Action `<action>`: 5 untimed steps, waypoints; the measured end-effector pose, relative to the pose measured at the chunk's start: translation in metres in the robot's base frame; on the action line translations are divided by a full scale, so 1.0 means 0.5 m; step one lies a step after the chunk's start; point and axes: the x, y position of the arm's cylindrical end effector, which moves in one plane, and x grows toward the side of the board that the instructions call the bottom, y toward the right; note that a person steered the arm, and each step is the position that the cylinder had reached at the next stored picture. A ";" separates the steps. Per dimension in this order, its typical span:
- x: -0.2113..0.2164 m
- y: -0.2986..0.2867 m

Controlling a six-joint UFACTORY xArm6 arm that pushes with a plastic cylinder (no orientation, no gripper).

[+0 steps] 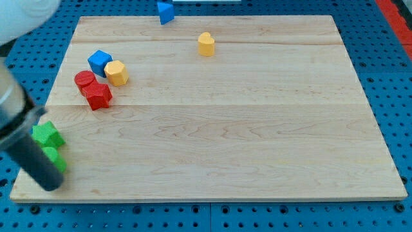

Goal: Push the green star slightly up

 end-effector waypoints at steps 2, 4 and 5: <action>-0.050 -0.094; -0.146 -0.098; -0.200 -0.098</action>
